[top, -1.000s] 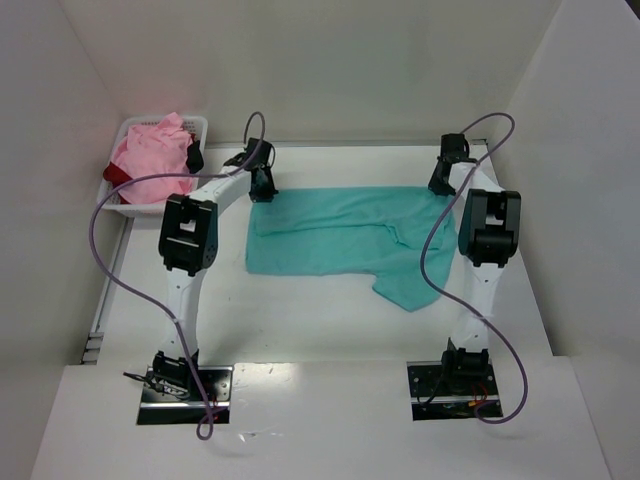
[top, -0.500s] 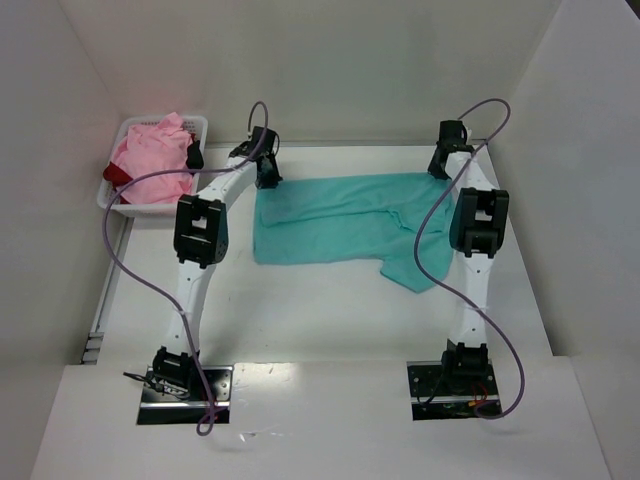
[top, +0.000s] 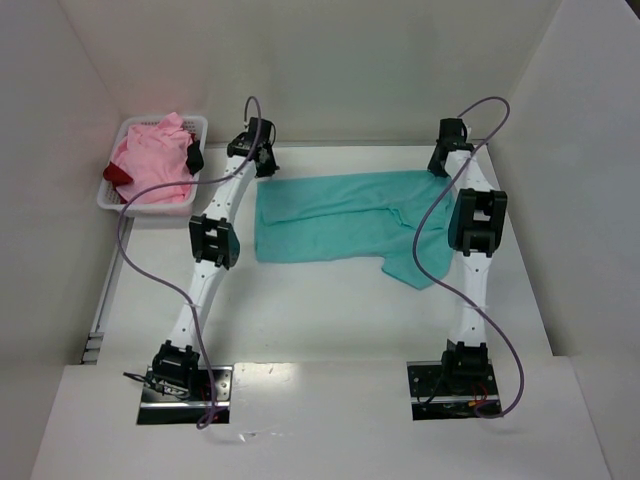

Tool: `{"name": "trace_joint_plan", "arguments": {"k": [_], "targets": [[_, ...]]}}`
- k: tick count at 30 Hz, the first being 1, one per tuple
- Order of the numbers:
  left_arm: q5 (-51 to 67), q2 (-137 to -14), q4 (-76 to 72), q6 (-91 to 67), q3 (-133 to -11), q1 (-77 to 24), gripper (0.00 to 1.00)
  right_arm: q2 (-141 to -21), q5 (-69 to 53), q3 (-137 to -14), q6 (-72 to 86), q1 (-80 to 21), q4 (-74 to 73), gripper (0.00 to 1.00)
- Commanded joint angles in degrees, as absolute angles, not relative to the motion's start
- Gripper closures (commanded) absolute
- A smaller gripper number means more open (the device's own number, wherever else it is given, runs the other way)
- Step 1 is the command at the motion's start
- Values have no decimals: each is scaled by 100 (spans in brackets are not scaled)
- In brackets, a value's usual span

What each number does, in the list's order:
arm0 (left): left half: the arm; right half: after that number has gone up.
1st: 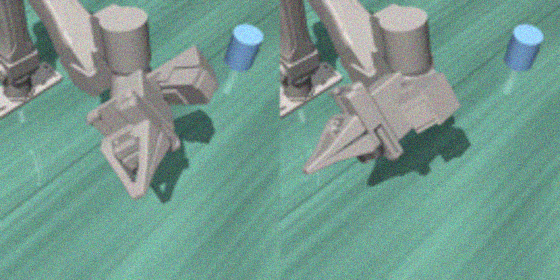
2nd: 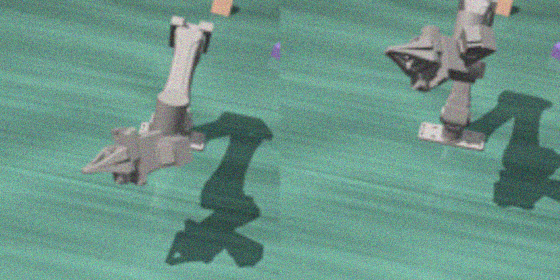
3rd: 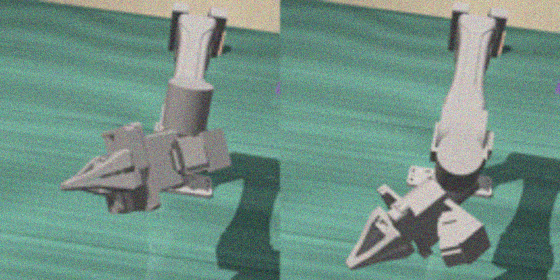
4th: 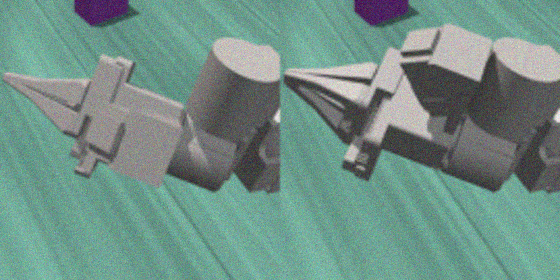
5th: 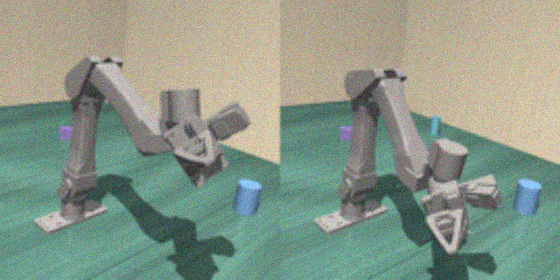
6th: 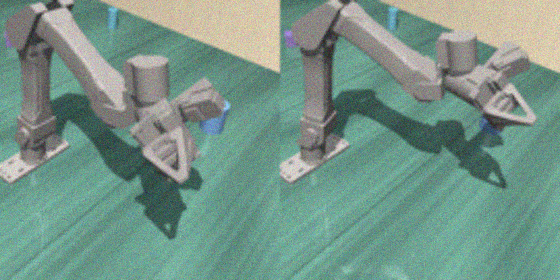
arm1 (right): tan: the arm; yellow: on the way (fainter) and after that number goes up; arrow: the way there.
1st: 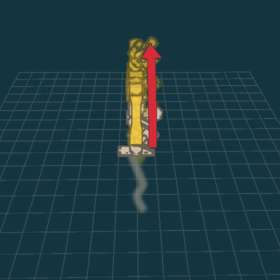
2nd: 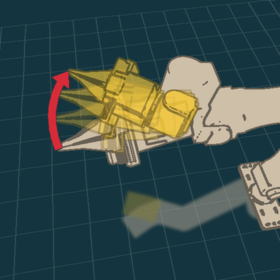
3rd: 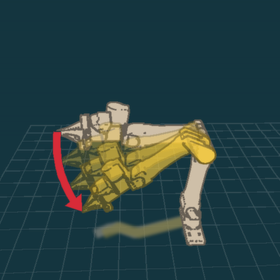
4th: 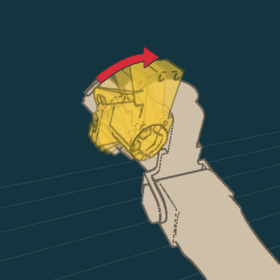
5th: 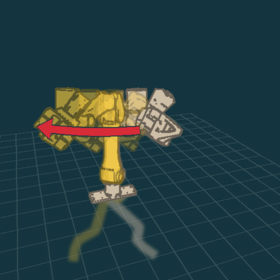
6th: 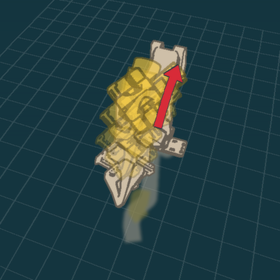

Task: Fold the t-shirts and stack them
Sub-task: Fold the flattened tshirt in 1/3 of the way, then grap the side of the flattened tshirt closest away from the robot with both arms

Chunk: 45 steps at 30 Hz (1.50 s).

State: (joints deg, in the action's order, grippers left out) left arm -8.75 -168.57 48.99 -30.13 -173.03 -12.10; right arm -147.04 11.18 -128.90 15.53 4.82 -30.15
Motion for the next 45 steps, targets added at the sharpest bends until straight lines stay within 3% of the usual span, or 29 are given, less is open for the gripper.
{"name": "trace_joint_plan", "arguments": {"k": [1,6,12,21,26,31,32,35,37,42,43,45], "targets": [[-1045,-16857,5938,-2857,-17988,-1178,94,-14371,1011,-12675,1556,483,-2998,90],[-2513,-15997,6082,-2356,-17930,-1556,95,-13247,897,-12006,1556,483,-2725,86],[-2022,-15075,6240,-1942,-17843,-1758,95,-11746,896,-11085,1380,483,-2365,73],[-2188,-12667,6048,-1626,-16007,-1758,95,-9827,747,-9318,1274,483,-1574,62],[-2293,-11060,5530,-1696,-14259,-1871,95,-9020,467,-8467,1327,483,-1249,55],[-2155,-8566,3695,-1696,-10705,-1872,87,-8622,361,-8033,1441,483,-1099,48],[-2075,-8395,3691,-1818,-10496,-1872,87,-8544,360,-7955,1441,483,-1099,46],[-1751,-7955,3560,-2030,-9760,-1872,87,-8394,308,-7902,1494,431,-1099,37],[-1539,-7561,3027,-2092,-9161,-1872,87,-8333,360,-7901,1494,361,-1168,23],[-1143,-7110,2391,-2293,-7621,-1872,60,-7955,544,-7208,1687,308,-1599,4],[-1047,-7058,2452,-2346,-7403,-1872,48,-7780,675,-7068,1775,308,-1600,0],[-906,-6997,2452,-2434,-7077,-1872,40,-7630,781,-6672,1836,308,-1748,0]]}}
